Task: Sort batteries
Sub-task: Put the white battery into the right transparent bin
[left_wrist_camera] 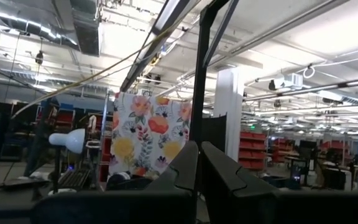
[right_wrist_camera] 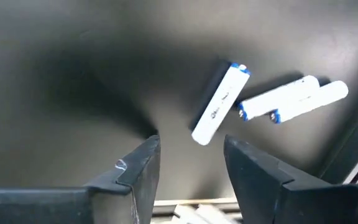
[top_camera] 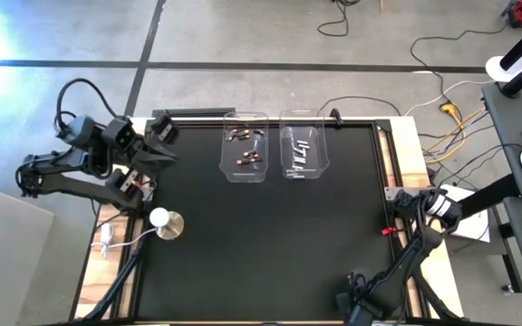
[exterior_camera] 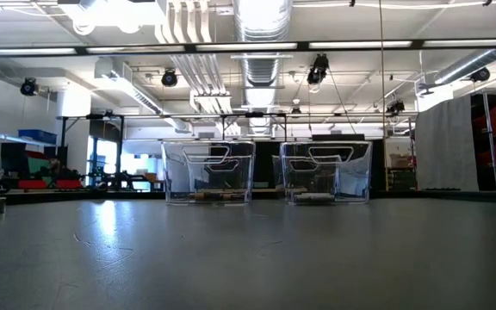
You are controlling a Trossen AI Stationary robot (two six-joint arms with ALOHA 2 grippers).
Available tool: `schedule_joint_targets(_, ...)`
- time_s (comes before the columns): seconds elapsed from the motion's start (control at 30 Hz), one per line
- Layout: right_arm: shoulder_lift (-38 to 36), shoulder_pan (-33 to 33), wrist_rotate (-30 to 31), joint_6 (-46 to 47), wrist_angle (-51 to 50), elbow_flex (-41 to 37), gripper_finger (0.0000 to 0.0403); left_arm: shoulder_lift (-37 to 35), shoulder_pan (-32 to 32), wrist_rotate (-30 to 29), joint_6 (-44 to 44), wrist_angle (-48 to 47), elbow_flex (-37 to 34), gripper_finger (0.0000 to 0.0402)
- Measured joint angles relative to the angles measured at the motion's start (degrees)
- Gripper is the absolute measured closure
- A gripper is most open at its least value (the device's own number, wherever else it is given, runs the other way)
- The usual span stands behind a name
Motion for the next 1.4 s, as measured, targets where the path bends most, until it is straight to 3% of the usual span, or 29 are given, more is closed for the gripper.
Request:
schedule_joint_targets(0.33,-0.5,-0.4,1.3,-0.5,2.7,-3.5,0.0238,0.0,0.0,0.0,0.0,0.5,0.0,0.0401)
schedule_joint_targets(0.87,-1.1,-1.9,1.7,0.0,3.8,-4.8,0.0335,1.6,0.0,-2.0,0.2,1.3,0.0,0.0401)
schedule_joint_targets(1.4,-5.3,-2.7,0.9,-0.5,3.2,-9.5,0.0234,1.6,0.4,-2.0,1.7,1.9,0.0,0.0401)
